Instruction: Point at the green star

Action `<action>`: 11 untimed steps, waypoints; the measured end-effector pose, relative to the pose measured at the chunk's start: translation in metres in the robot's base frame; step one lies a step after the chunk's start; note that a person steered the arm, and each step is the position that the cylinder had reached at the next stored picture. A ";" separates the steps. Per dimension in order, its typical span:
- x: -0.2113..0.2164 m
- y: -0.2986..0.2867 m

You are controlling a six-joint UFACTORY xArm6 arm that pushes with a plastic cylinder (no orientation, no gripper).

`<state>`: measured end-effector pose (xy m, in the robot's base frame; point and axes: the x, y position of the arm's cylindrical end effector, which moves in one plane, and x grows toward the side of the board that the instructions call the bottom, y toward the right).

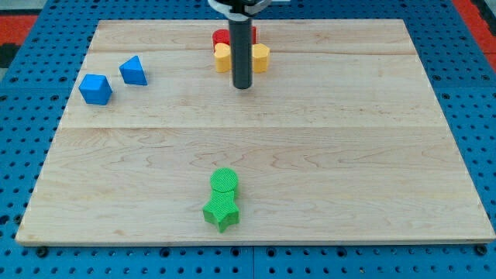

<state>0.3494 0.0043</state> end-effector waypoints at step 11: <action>0.266 -0.074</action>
